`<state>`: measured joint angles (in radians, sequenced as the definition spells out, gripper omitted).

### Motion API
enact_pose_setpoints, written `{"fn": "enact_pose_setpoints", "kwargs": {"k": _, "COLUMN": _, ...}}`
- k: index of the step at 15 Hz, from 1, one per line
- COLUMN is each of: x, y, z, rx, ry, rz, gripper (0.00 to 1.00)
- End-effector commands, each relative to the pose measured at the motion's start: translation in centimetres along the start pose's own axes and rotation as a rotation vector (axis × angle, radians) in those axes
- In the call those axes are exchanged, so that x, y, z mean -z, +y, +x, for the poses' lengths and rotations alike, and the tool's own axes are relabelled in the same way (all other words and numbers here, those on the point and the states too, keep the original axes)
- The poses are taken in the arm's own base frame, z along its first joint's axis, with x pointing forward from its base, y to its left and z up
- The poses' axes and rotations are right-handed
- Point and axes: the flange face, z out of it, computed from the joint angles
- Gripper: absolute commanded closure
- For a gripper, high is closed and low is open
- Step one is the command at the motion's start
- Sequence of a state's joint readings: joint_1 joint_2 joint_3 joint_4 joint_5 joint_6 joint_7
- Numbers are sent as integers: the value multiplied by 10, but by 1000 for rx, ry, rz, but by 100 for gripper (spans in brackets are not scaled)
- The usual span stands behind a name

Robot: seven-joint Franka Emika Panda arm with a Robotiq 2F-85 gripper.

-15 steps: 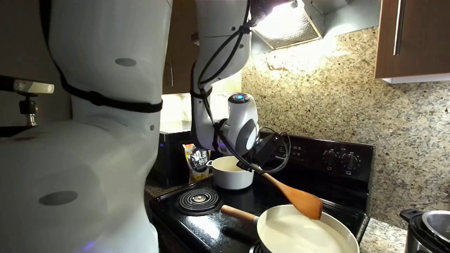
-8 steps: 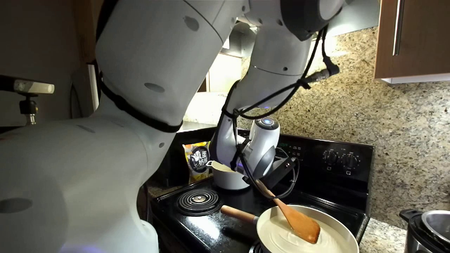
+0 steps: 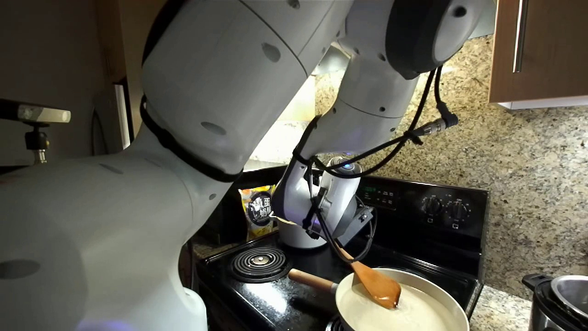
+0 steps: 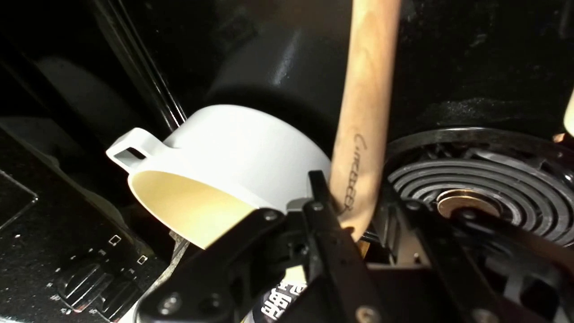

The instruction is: Stir the pan with the wooden spoon

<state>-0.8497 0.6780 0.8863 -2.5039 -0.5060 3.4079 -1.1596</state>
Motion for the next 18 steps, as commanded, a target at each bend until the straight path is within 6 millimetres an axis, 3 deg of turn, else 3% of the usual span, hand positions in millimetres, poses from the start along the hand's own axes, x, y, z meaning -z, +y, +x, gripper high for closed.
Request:
{"fn": "enact_pose_setpoints", "kwargs": {"k": 1, "x": 3, "y": -15, "z": 9, "rx": -35, "ry": 12, "rz": 9, "gripper": 88}}
{"fn": "enact_pose_setpoints", "kwargs": {"k": 5, "x": 5, "y": -35, "z": -2, "rx": -108, "ry": 45, "rz": -2, "gripper": 88}}
{"fn": "enact_pose_setpoints", "kwargs": {"k": 6, "x": 10, "y": -21, "z": -6, "rx": -119, "ry": 54, "rz": -3, "gripper": 88}}
{"fn": "enact_pose_setpoints", "kwargs": {"k": 14, "x": 25, "y": -12, "z": -73, "rx": -166, "ry": 102, "rz": -53, "gripper": 88}}
{"fn": "enact_pose_setpoints", "kwargs": {"k": 18, "x": 34, "y": 2, "z": -79, "rx": -83, "ry": 58, "rz": -23, "gripper": 88}}
